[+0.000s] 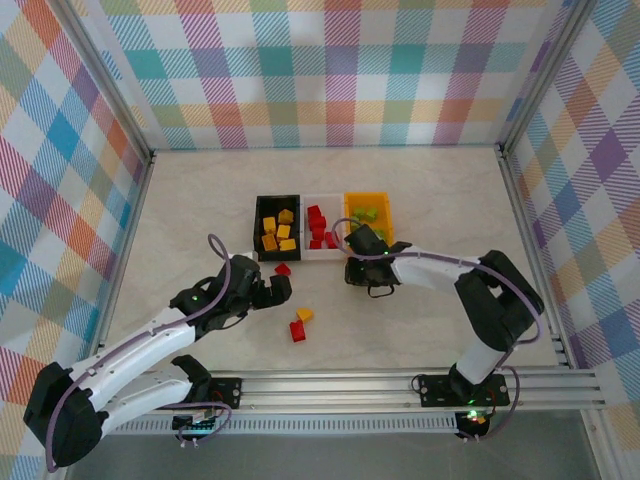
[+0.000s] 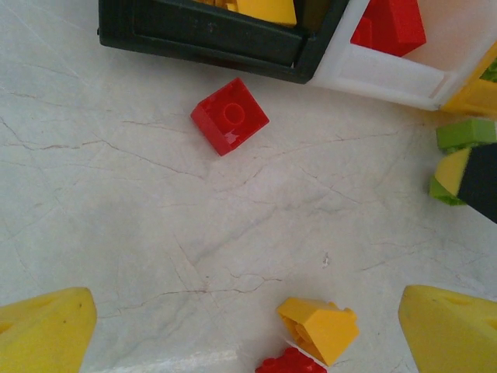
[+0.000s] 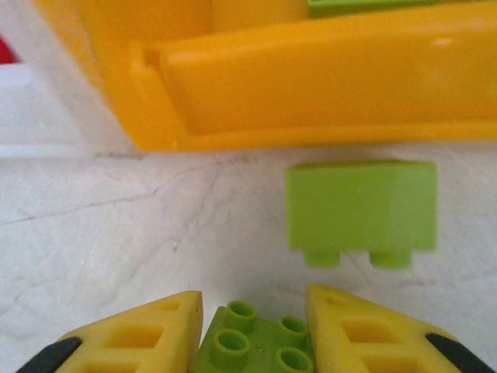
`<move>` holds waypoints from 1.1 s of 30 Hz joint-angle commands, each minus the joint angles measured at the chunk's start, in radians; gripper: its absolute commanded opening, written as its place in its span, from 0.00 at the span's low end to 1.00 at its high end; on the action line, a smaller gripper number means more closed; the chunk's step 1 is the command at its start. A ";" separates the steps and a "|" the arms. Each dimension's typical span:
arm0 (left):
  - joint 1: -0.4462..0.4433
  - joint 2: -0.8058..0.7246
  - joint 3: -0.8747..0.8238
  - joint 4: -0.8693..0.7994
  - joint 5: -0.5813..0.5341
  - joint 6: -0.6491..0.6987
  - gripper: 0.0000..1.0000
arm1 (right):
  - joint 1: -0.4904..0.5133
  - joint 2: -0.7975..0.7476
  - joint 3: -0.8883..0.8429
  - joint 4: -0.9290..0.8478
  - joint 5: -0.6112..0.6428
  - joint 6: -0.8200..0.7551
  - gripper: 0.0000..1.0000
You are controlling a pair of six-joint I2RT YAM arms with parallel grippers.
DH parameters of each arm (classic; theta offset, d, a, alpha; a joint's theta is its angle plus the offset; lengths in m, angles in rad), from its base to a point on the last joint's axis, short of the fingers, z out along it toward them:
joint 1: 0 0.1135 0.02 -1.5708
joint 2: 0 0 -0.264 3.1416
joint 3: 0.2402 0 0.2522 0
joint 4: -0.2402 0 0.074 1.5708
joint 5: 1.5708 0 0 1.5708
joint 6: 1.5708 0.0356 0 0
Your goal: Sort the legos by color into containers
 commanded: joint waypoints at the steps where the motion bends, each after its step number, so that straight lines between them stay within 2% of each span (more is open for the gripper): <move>1: 0.015 -0.021 -0.018 0.014 -0.006 -0.008 1.00 | -0.001 -0.116 -0.028 -0.026 -0.026 -0.018 0.32; 6: 0.022 -0.019 -0.023 0.019 -0.003 -0.012 1.00 | -0.020 -0.265 0.024 -0.097 -0.010 -0.089 0.31; 9: 0.027 -0.021 -0.026 0.022 -0.002 -0.019 1.00 | -0.072 -0.256 0.103 -0.129 -0.013 -0.136 0.31; 15: 0.032 -0.025 -0.024 0.005 -0.004 -0.019 1.00 | -0.160 -0.055 0.307 -0.167 -0.002 -0.207 0.32; 23: 0.037 -0.019 -0.019 -0.011 0.022 -0.015 1.00 | -0.213 0.176 0.514 -0.228 0.052 -0.244 0.34; 27: 0.040 -0.015 -0.007 -0.028 0.025 -0.008 1.00 | -0.215 0.230 0.571 -0.259 0.061 -0.242 0.45; 33: 0.041 -0.009 0.021 -0.047 0.036 0.007 1.00 | -0.215 0.201 0.574 -0.253 0.049 -0.236 0.65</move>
